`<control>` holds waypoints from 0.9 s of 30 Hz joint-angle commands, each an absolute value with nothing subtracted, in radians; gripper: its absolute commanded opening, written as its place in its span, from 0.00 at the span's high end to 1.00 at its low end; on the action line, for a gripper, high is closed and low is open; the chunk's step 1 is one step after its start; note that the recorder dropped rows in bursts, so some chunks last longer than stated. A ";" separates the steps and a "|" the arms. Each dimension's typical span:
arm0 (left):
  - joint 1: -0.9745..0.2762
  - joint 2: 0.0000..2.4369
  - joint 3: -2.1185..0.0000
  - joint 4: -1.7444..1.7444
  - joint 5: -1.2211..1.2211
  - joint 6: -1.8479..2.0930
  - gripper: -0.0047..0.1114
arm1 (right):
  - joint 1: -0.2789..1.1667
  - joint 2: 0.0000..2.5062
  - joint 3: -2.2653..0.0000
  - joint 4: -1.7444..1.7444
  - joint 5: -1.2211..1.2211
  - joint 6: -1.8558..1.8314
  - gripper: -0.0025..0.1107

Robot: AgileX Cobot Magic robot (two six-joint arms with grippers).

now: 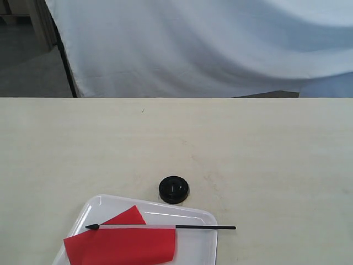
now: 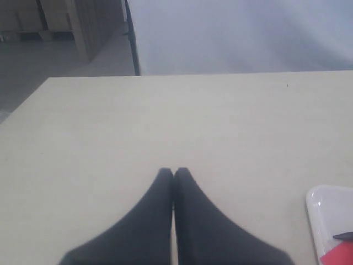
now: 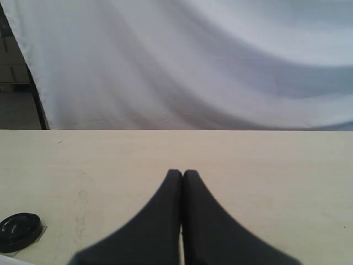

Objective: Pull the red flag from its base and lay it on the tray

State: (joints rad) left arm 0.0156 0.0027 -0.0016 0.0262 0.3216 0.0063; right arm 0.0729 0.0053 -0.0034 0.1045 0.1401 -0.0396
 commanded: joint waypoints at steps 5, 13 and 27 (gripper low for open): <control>0.012 0.000 0.000 0.031 0.324 0.000 0.96 | 0.075 0.000 0.000 0.104 0.126 -0.030 0.98; 0.012 0.000 0.000 0.031 0.324 0.000 0.96 | 0.075 0.000 0.000 0.104 0.134 -0.030 0.98; 0.012 0.000 0.000 0.031 0.324 0.000 0.96 | 0.075 0.000 0.000 0.104 0.134 -0.030 0.98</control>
State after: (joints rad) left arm 0.0156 0.0027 -0.0016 0.0262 0.3216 0.0063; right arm 0.0729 0.0053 -0.0034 0.1067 0.1401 -0.0311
